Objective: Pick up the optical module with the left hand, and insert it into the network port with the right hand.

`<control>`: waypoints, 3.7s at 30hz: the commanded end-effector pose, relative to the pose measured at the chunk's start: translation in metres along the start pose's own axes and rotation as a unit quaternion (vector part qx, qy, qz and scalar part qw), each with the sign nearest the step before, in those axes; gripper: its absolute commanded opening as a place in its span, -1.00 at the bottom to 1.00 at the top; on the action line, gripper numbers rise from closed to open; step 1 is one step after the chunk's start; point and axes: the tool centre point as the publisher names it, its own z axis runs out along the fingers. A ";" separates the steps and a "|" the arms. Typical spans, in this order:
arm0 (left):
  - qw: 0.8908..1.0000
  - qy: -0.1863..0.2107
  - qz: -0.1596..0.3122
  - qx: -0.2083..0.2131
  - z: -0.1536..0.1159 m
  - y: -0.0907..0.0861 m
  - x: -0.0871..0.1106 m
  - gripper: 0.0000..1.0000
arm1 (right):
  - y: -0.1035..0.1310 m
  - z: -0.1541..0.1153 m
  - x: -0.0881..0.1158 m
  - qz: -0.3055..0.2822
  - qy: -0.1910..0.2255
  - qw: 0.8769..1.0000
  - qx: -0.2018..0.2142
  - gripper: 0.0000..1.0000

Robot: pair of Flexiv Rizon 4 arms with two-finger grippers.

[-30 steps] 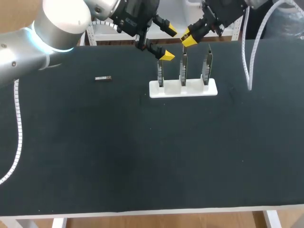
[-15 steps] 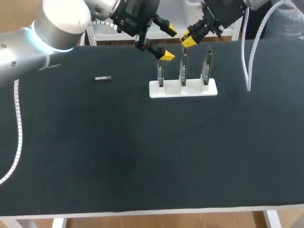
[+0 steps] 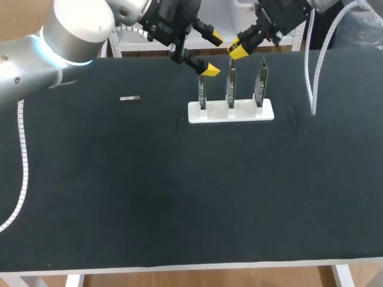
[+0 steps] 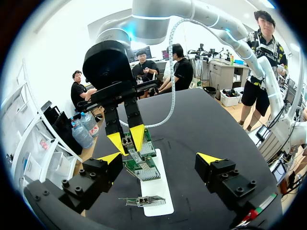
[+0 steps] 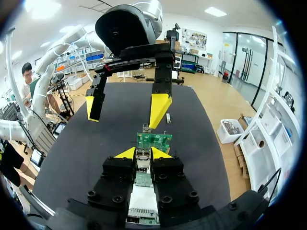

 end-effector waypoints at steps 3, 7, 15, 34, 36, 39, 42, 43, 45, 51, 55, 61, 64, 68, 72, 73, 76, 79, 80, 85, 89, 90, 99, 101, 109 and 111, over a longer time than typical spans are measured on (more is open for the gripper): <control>1.000 0.001 0.001 0.000 0.000 0.000 0.000 1.00 | -0.002 0.001 -0.001 -0.006 0.000 1.000 -0.002 -1.00; 1.000 0.001 0.001 0.000 0.000 0.000 0.000 1.00 | -0.001 -0.002 -0.005 -0.013 -0.003 1.000 0.001 -1.00; 1.000 0.001 0.001 0.000 0.000 0.000 0.000 1.00 | 0.004 -0.007 -0.010 -0.019 0.005 1.000 0.007 -1.00; 1.000 0.001 0.001 0.000 0.000 0.000 0.000 1.00 | 0.011 -0.011 -0.016 -0.024 0.020 0.999 0.008 -1.00; 1.000 0.001 0.001 0.000 0.000 0.000 0.000 1.00 | 0.012 -0.011 -0.016 -0.025 0.023 0.999 0.009 -1.00; 1.000 0.001 0.001 0.000 0.000 0.000 0.000 1.00 | 0.013 -0.011 -0.016 -0.023 0.024 0.999 0.009 -1.00; 1.000 0.001 0.001 0.000 0.000 0.000 0.000 1.00 | 0.014 -0.010 -0.015 -0.021 0.024 0.999 0.010 -1.00; 1.000 0.001 0.001 0.000 0.000 0.000 0.000 1.00 | 0.014 -0.010 -0.015 -0.022 0.024 0.999 0.010 -1.00; 1.000 0.001 0.001 0.000 0.000 0.000 0.000 1.00 | 0.015 -0.010 -0.015 -0.021 0.025 0.999 0.011 -1.00; 1.000 0.001 0.001 0.000 0.000 0.000 0.000 1.00 | 0.016 -0.011 -0.015 -0.019 0.029 0.999 0.013 -1.00; 1.000 0.001 0.001 0.000 0.000 0.000 0.000 1.00 | 0.017 -0.009 -0.014 -0.019 0.036 0.999 0.013 -1.00; 1.000 0.001 0.001 0.000 0.000 0.000 0.000 1.00 | 0.017 -0.005 -0.013 -0.016 0.036 0.999 0.010 -1.00; 1.000 0.001 0.001 0.000 0.000 0.000 0.000 1.00 | 0.017 -0.005 -0.011 -0.013 0.036 0.999 0.011 -1.00; 1.000 0.001 0.001 0.000 0.000 0.000 0.000 1.00 | 0.018 -0.007 -0.010 -0.010 0.035 0.999 0.015 -1.00; 1.000 0.001 0.001 0.000 0.000 0.000 0.000 1.00 | 0.019 -0.007 -0.009 -0.009 0.036 0.999 0.014 -1.00; 1.000 0.001 0.001 0.000 0.000 0.000 0.000 1.00 | 0.019 -0.007 -0.009 -0.009 0.036 0.999 0.014 -1.00; 1.000 0.001 0.001 0.000 0.000 0.000 0.000 1.00 | 0.019 -0.007 -0.009 -0.009 0.037 0.999 0.013 -1.00; 1.000 0.001 0.001 0.000 0.000 0.000 0.000 1.00 | 0.019 -0.006 -0.007 -0.007 0.037 0.999 0.013 -1.00; 1.000 0.001 0.001 0.000 0.000 0.000 0.000 1.00 | 0.019 -0.006 -0.007 -0.007 0.037 0.999 0.013 -1.00; 1.000 0.001 0.001 0.000 0.000 0.000 0.000 1.00 | 0.017 -0.004 -0.006 -0.004 0.039 0.999 0.014 -1.00; 1.000 0.001 0.001 0.000 0.000 0.000 0.000 1.00 | 0.017 -0.003 -0.005 -0.003 0.038 0.999 0.013 -1.00; 1.000 0.001 0.001 0.000 0.000 0.000 0.000 1.00 | 0.016 -0.003 -0.005 -0.003 0.038 0.999 0.013 -1.00; 1.000 0.001 0.001 0.000 0.000 0.000 0.000 1.00 | 0.014 -0.003 -0.005 0.003 0.038 0.999 0.019 -1.00; 1.000 0.001 0.001 0.000 0.000 0.000 0.000 1.00 | 0.014 -0.003 -0.006 0.003 0.037 0.999 0.021 -1.00; 1.000 0.001 0.001 0.000 0.000 0.000 0.000 1.00 | 0.016 -0.002 -0.009 0.001 0.032 0.999 0.024 -1.00; 1.000 0.001 0.001 0.000 0.000 0.000 0.000 1.00 | 0.017 -0.003 -0.011 0.001 0.029 0.999 0.026 -1.00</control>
